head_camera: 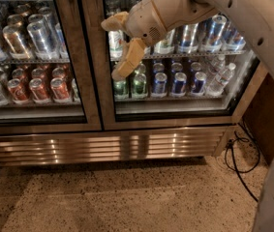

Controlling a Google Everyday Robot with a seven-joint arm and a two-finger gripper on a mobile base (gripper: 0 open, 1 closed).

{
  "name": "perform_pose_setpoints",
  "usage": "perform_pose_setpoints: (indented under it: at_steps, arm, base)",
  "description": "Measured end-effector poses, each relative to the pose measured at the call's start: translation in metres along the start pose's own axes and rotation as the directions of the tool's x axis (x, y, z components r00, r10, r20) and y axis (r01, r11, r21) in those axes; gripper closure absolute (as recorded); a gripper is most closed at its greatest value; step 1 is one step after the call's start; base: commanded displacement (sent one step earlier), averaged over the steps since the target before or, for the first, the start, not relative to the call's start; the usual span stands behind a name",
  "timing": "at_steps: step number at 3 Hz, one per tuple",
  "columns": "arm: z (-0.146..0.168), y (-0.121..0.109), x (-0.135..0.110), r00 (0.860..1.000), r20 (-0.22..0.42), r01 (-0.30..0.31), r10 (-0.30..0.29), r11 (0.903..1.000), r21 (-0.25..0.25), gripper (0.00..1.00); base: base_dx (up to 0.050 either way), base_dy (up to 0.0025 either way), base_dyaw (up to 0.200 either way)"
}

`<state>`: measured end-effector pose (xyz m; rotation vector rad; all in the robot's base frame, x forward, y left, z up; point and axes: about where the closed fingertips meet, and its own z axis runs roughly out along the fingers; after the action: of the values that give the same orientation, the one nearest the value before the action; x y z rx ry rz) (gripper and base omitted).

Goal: Open right fridge door

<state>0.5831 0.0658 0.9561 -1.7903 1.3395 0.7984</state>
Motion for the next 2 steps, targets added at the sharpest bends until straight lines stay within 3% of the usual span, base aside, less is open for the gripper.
perform_pose_setpoints:
  at_steps: [1,2]
  arm:
    - [0.0438,0.0044,0.0432,0.994,0.029,-0.099,0.102,0.9916,-0.083,0.0]
    - [0.0437,0.0044,0.0432,0.994,0.03,-0.099,0.101,0.9917,-0.083,0.0]
  base:
    - [0.0,0.0,0.0]
    - [0.0,0.0,0.0]
